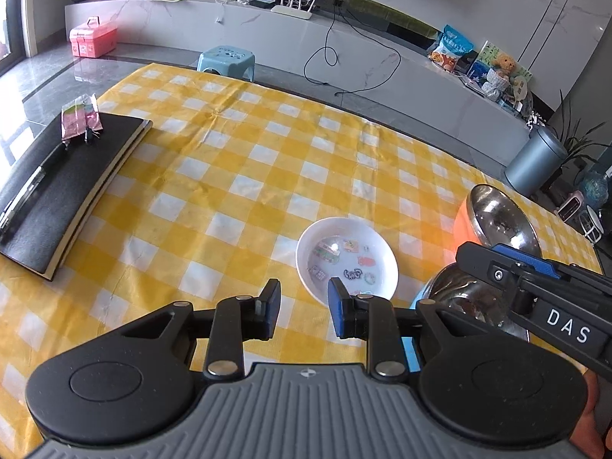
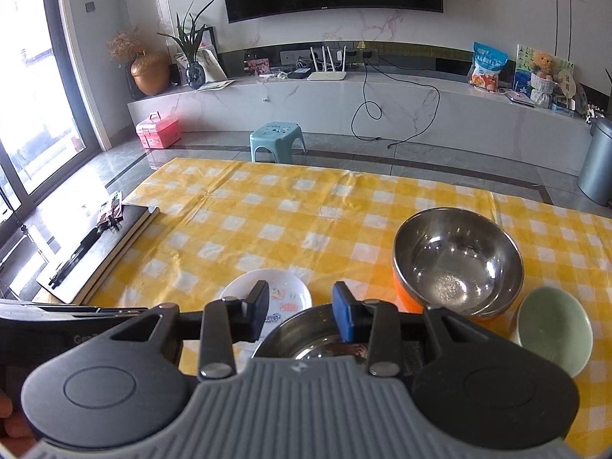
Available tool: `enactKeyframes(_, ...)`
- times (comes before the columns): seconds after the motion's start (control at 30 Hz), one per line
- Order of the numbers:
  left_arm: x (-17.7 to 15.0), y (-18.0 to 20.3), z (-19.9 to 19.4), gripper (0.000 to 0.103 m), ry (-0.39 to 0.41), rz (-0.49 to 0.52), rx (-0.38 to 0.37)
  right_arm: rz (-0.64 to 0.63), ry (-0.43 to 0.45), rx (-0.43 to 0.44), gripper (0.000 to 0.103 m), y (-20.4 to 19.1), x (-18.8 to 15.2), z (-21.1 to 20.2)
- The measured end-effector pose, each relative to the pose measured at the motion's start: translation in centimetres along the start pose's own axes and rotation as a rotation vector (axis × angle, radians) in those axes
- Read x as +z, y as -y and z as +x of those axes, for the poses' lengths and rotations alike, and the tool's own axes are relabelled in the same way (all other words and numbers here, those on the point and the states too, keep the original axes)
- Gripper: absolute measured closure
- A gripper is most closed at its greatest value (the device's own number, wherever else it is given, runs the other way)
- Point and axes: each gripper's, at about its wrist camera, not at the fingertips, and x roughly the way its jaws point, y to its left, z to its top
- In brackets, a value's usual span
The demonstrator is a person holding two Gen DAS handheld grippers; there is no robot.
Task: Organize plates and bowls
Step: 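Move the left gripper to the small white sticker dish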
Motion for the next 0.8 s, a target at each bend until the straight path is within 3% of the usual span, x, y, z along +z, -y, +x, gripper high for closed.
enactKeyframes(0.53,0.8,-0.4,6.2,0.073,-0.076,-0.033,0.026,-0.045,-0.055,-0.015,0.067,-0.6,1.2,5.4)
enactKeyframes(0.73,0.6,-0.2,6.6,0.097,-0.066,-0.013,0.028,-0.041,-0.060,-0.026,0.067,-0.5,0.9,6.0)
enactKeyframes(0.8,0.6,-0.4,6.5,0.098,-0.056,-0.012,0.033,-0.040,-0.062,-0.026,0.067,-0.5,0.9,6.2)
